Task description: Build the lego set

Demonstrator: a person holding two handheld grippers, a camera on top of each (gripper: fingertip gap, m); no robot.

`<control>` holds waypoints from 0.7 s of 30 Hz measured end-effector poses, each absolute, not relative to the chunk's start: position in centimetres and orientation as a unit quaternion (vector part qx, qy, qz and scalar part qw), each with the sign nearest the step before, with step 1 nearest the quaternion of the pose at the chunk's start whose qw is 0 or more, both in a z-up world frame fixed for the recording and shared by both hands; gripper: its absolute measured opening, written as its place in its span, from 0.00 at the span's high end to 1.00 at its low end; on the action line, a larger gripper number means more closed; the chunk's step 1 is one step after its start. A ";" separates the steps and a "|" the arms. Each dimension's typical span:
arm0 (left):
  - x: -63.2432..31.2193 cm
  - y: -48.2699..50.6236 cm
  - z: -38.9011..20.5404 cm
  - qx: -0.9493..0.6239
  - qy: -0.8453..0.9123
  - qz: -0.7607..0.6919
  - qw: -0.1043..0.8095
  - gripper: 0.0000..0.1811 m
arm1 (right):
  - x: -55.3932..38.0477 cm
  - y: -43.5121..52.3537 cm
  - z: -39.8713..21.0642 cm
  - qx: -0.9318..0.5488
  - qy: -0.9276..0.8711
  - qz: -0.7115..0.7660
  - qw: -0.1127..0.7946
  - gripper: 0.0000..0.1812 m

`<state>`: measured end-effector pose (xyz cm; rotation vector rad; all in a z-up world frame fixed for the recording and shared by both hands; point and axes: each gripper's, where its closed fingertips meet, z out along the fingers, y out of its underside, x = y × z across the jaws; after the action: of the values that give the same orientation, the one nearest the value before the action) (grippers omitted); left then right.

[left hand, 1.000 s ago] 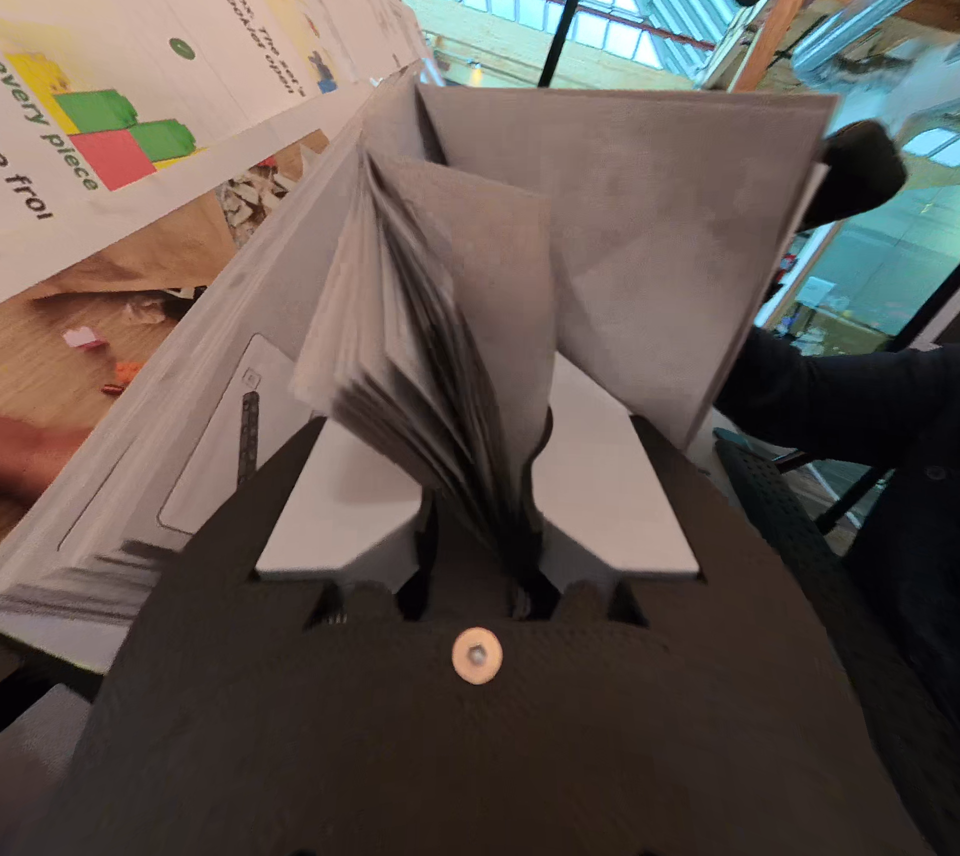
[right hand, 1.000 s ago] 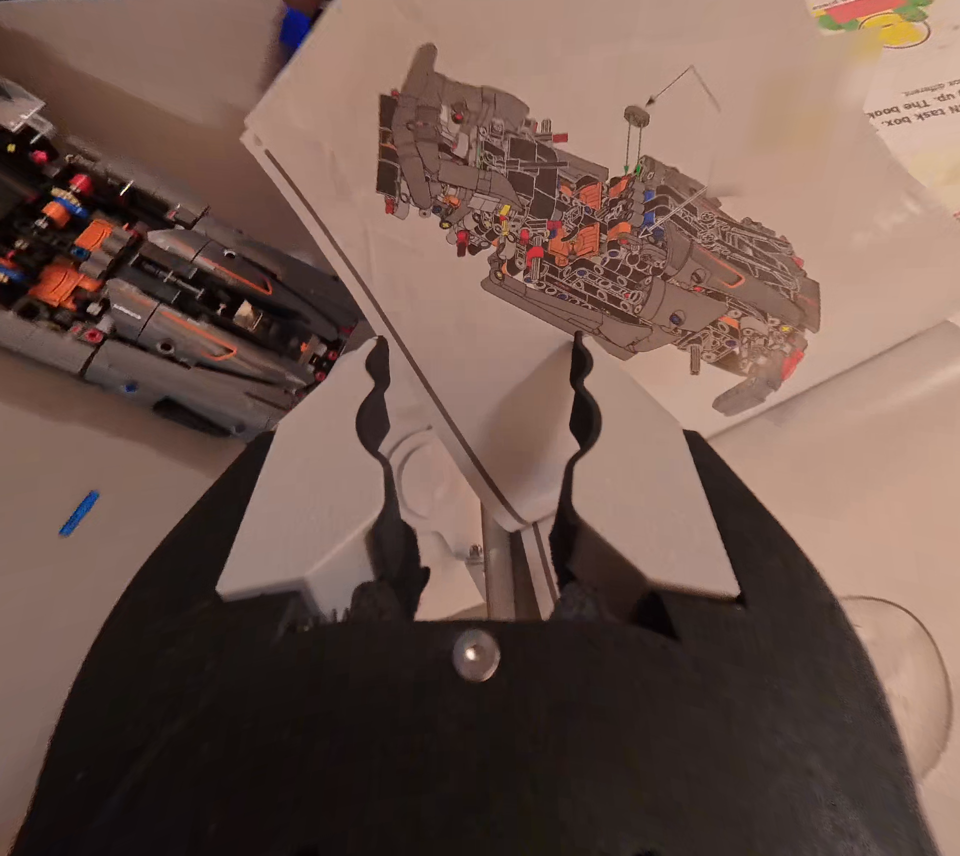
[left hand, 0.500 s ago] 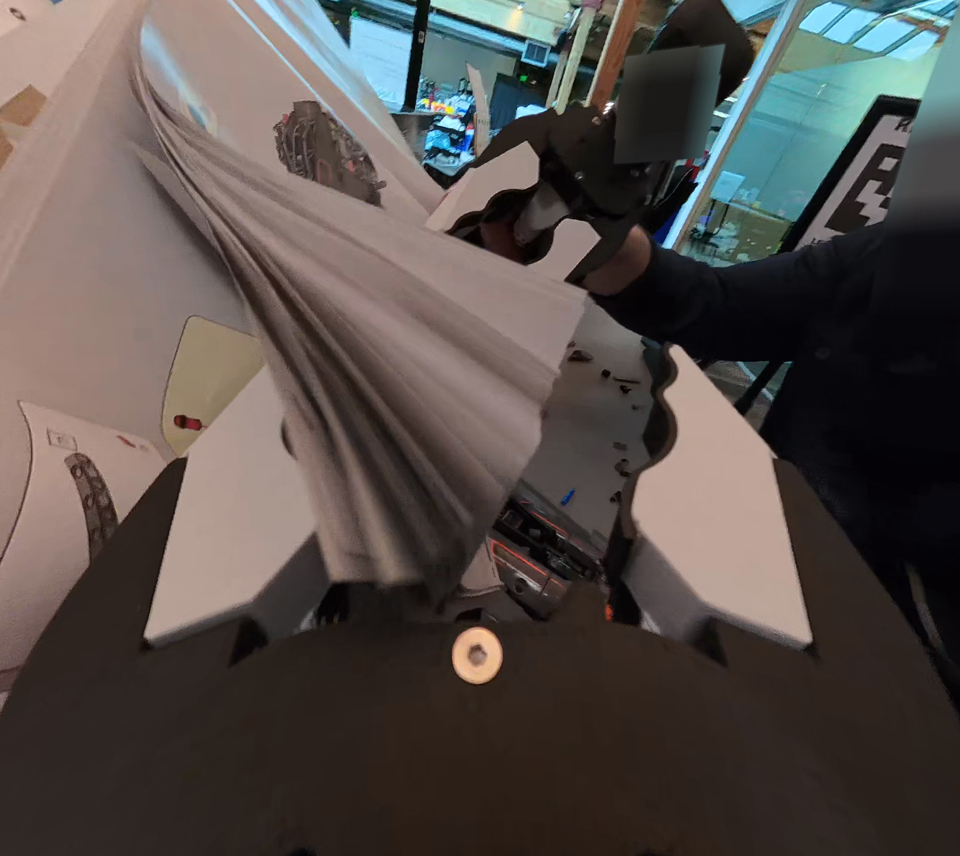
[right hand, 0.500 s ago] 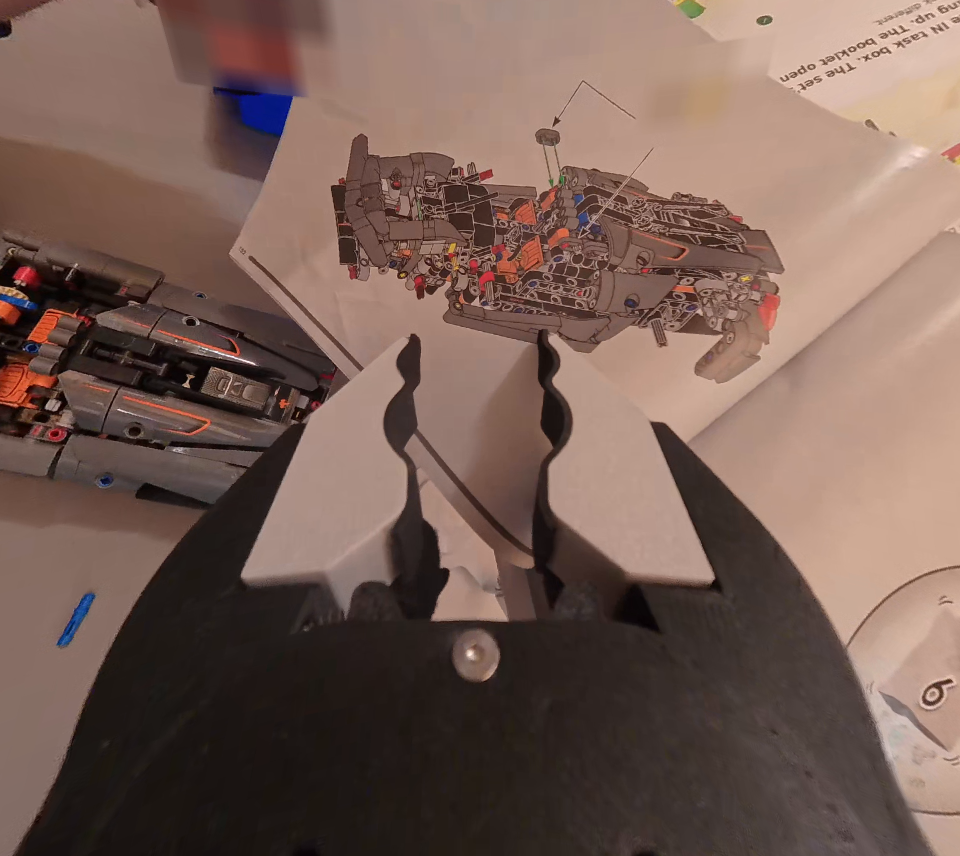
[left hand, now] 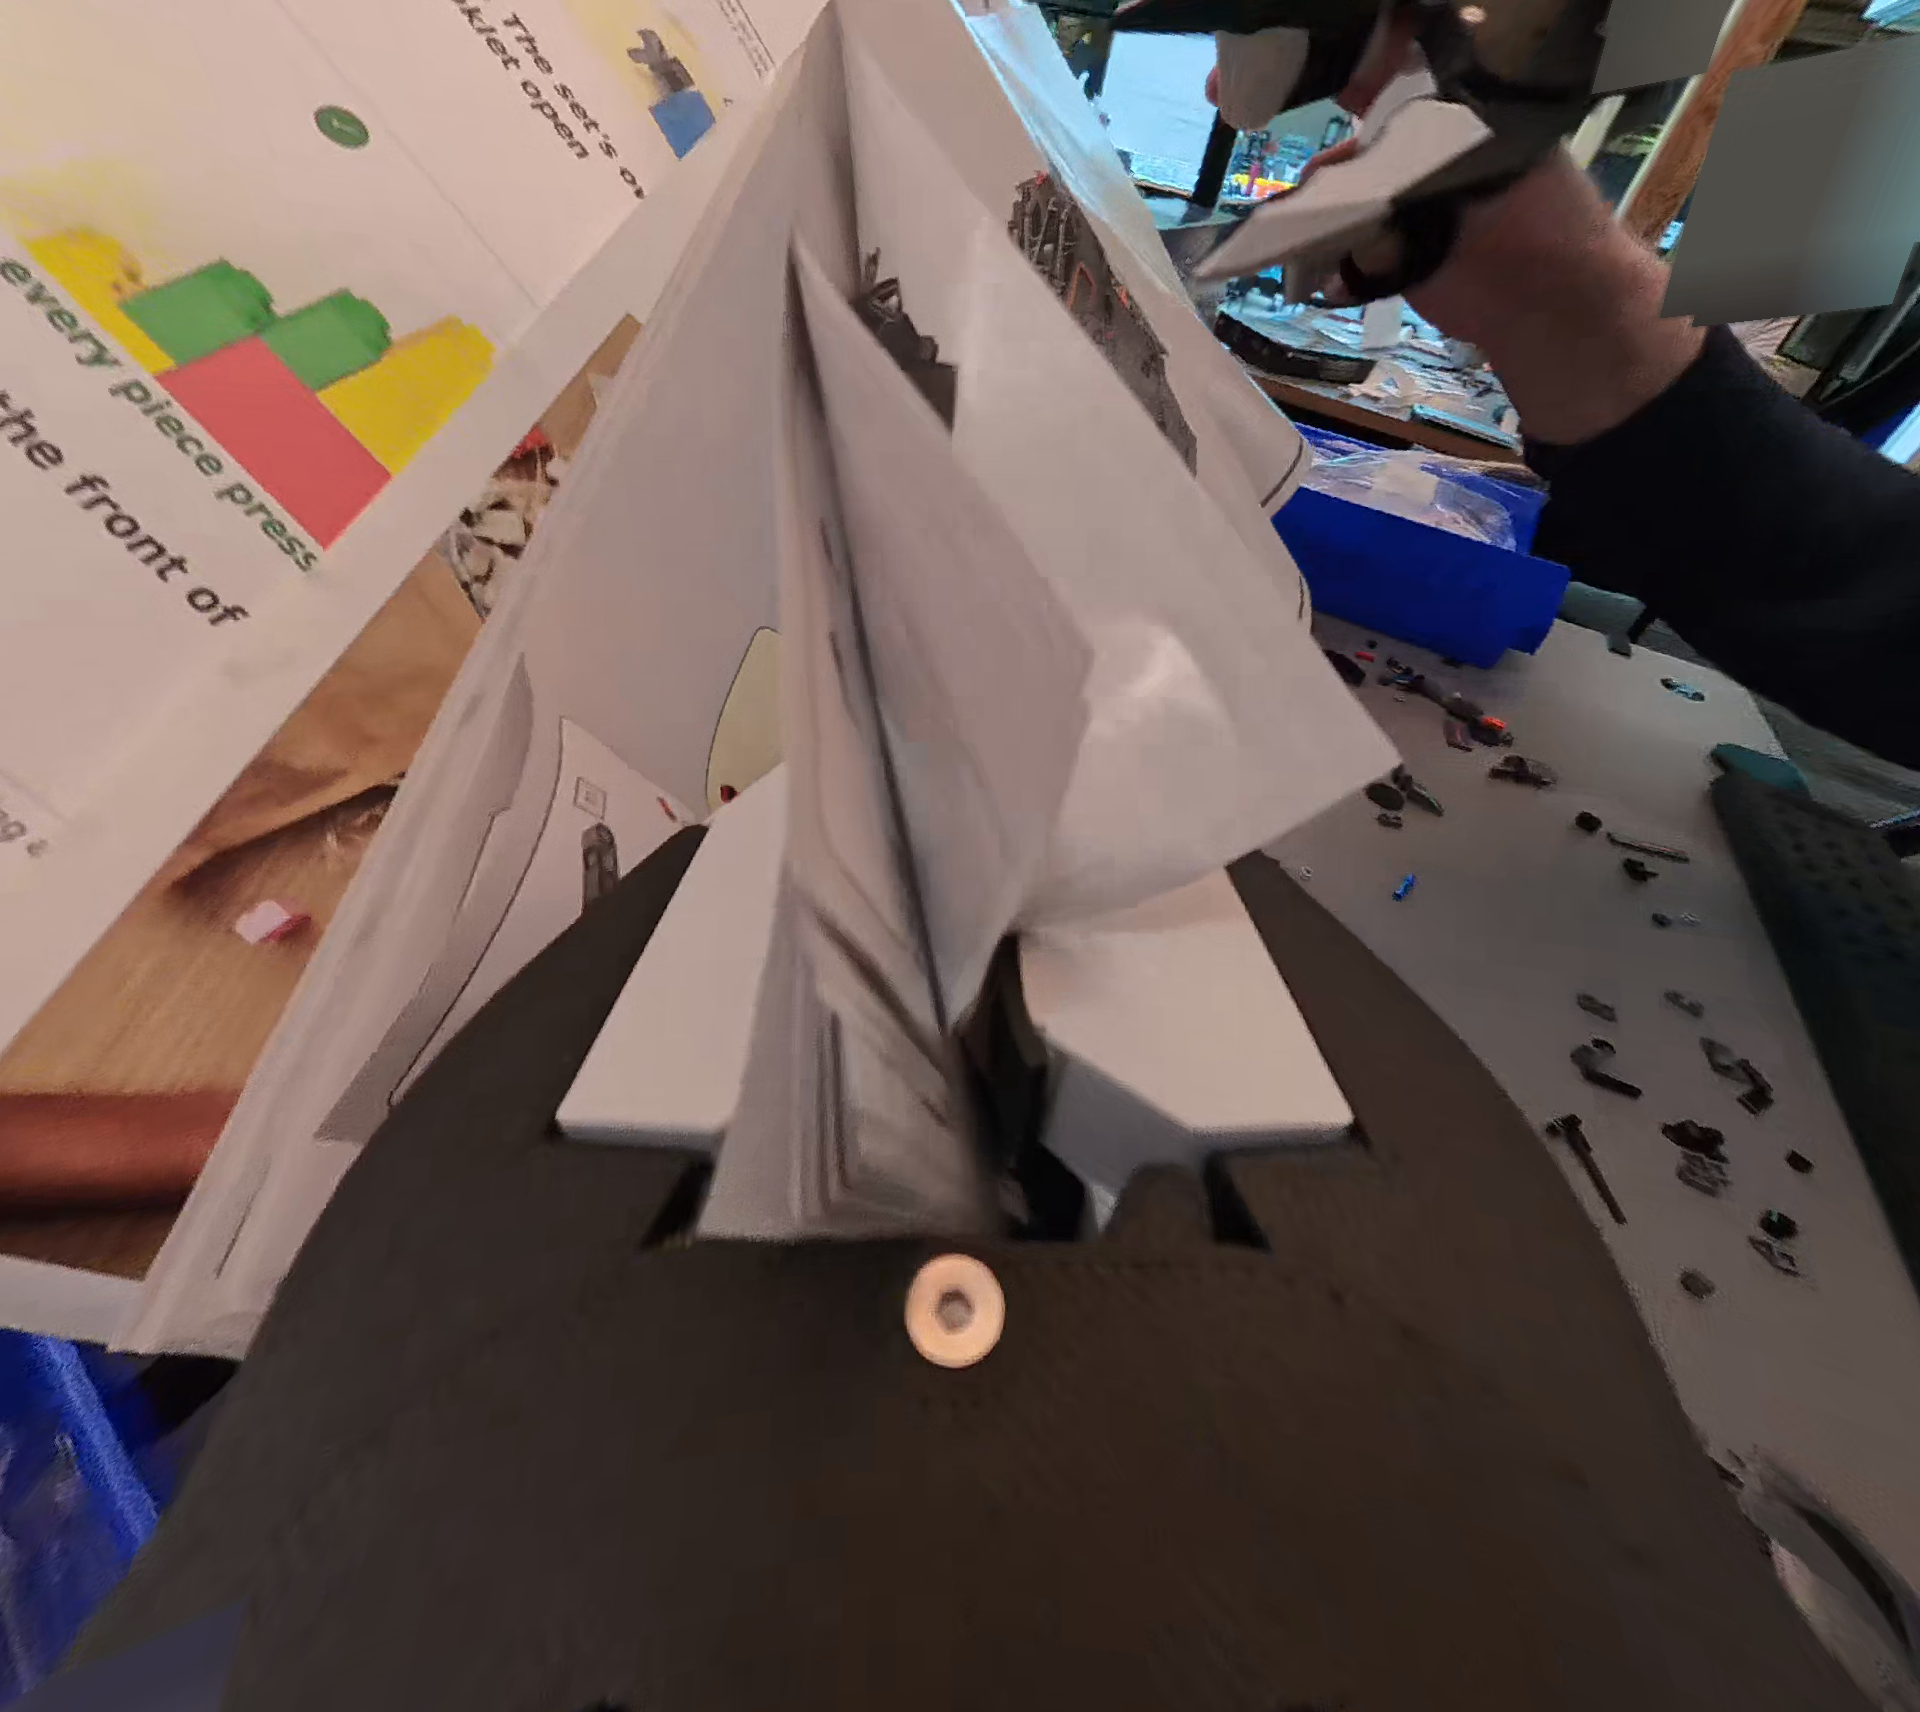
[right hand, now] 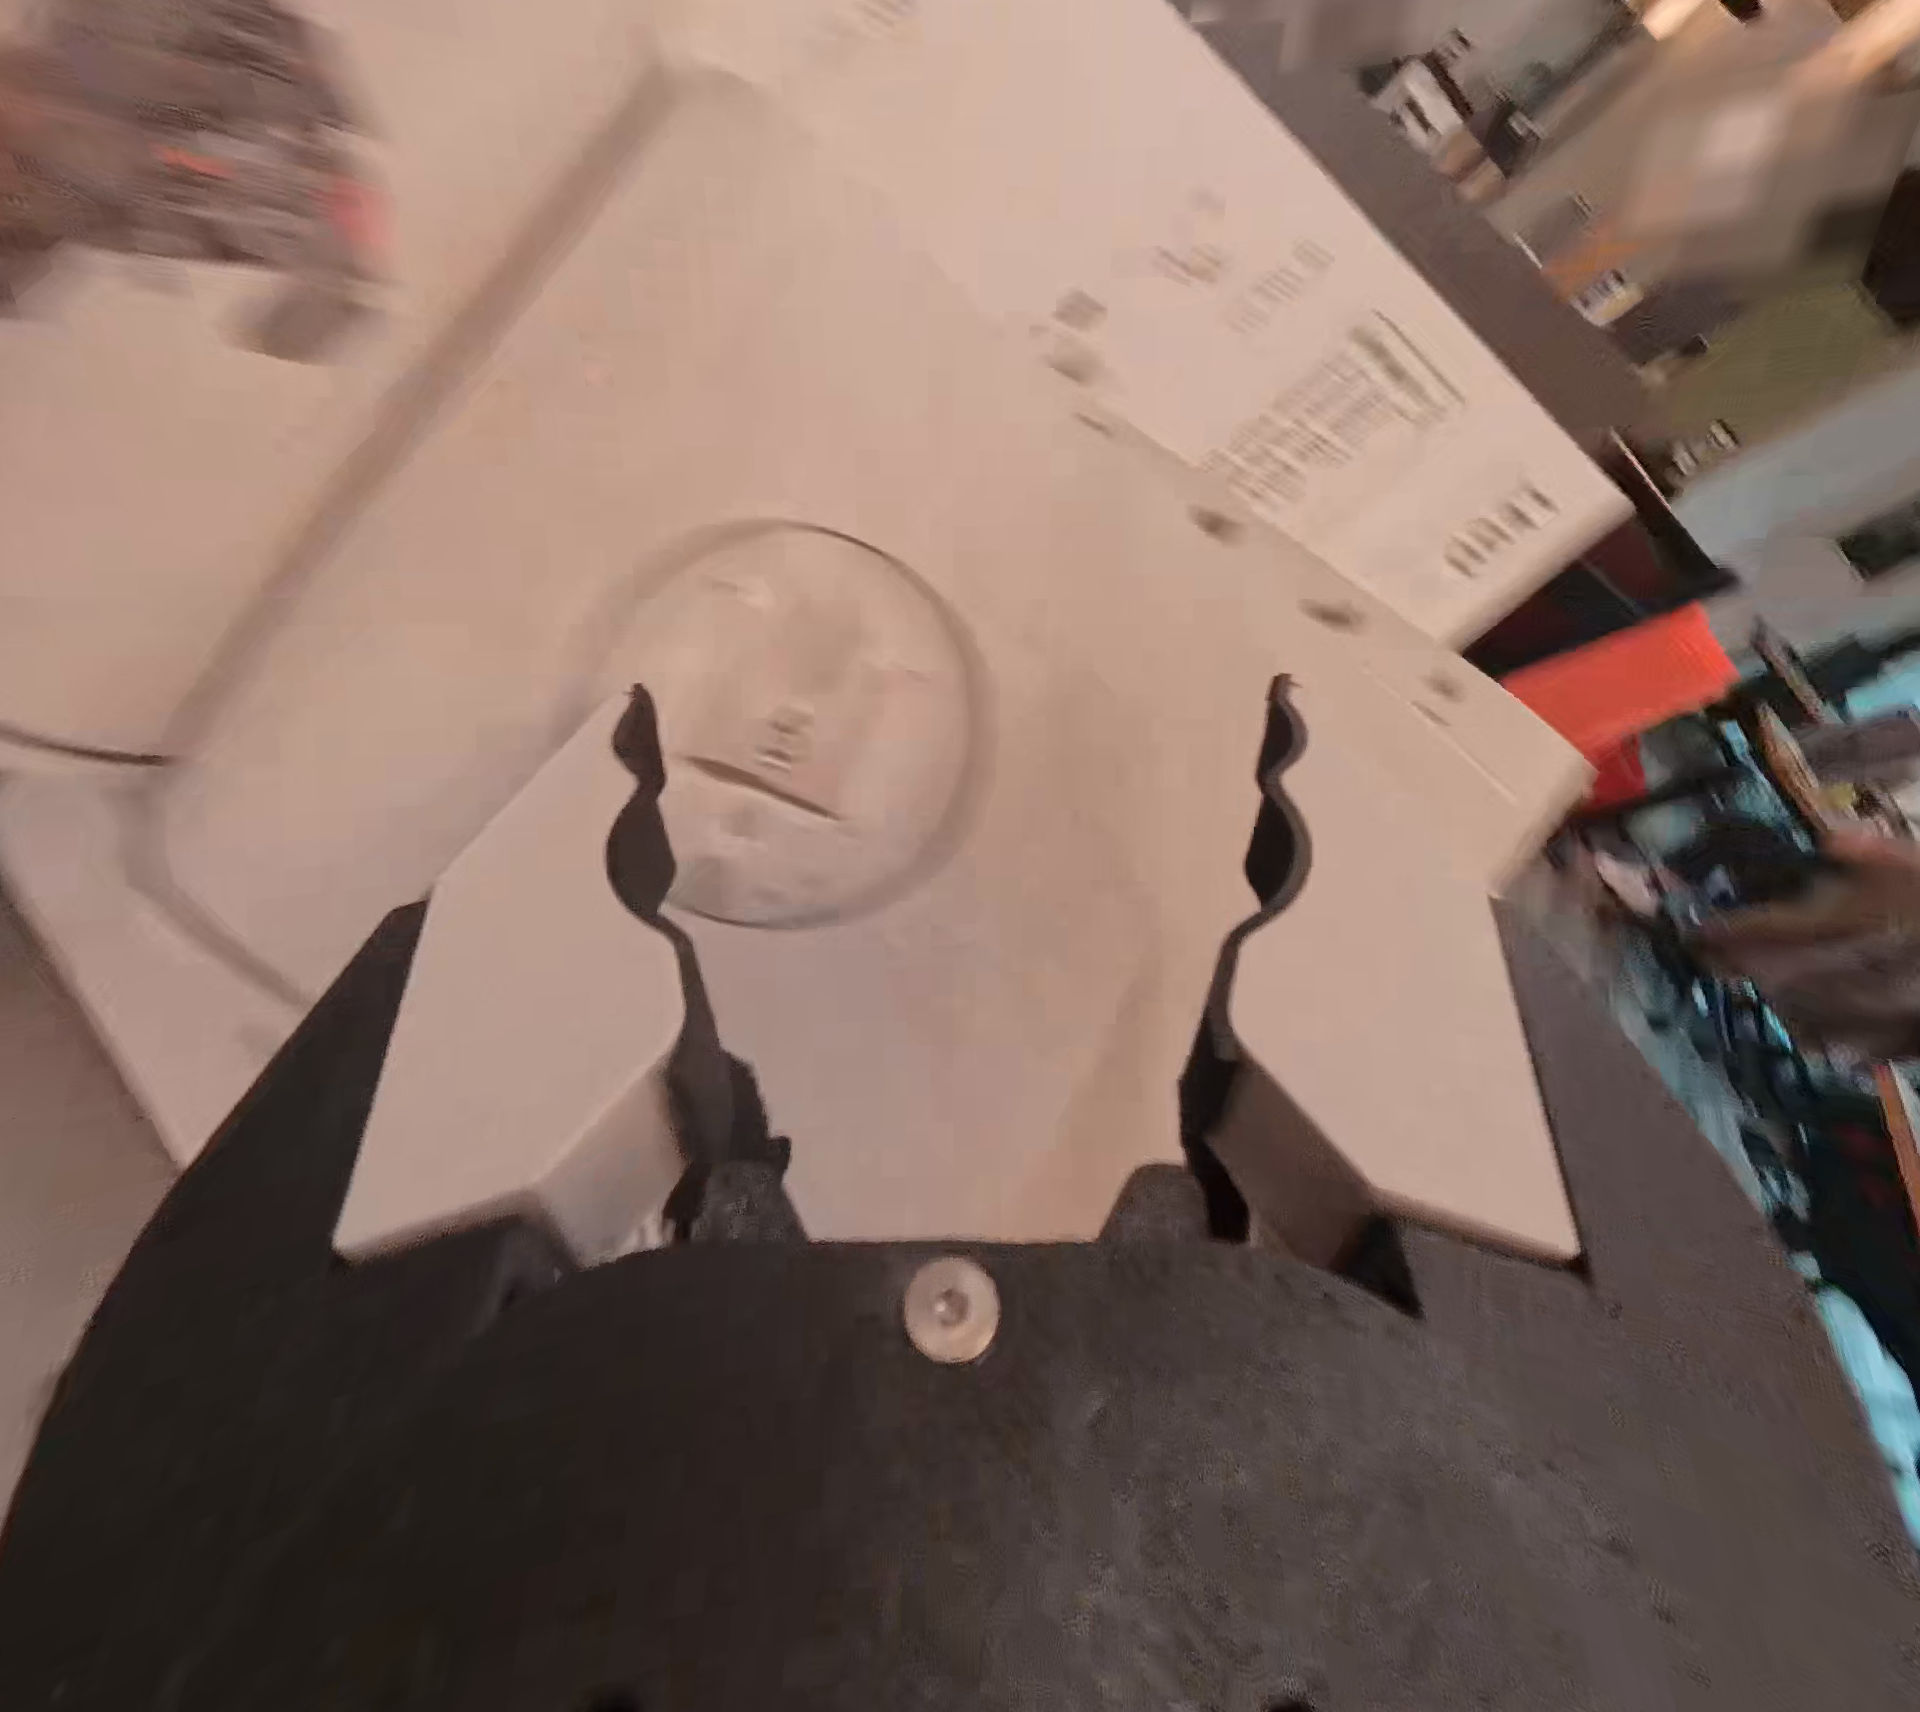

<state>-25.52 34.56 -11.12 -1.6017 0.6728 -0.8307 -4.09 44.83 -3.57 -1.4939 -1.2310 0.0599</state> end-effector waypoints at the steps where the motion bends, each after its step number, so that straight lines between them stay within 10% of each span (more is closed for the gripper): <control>1: -25.5 34.7 -10.9 -0.681 0.284 -0.350 0.577 1.00 | -2.3 46.6 -3.0 -0.649 -0.504 0.017 0.571 0.36; 10: -25.6 35.2 -10.6 -0.681 0.271 -0.351 0.583 1.00 | 0.9 50.5 -5.0 -0.675 -0.482 0.015 0.558 0.46; 21: -25.6 35.2 -10.6 -0.680 0.270 -0.352 0.584 1.00 | -1.6 46.3 -5.7 -0.666 -0.533 0.070 0.518 1.00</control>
<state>-25.58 35.22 -10.65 -1.5867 0.6298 -0.8221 -1.58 46.28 -5.66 -1.5970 -1.2784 0.1674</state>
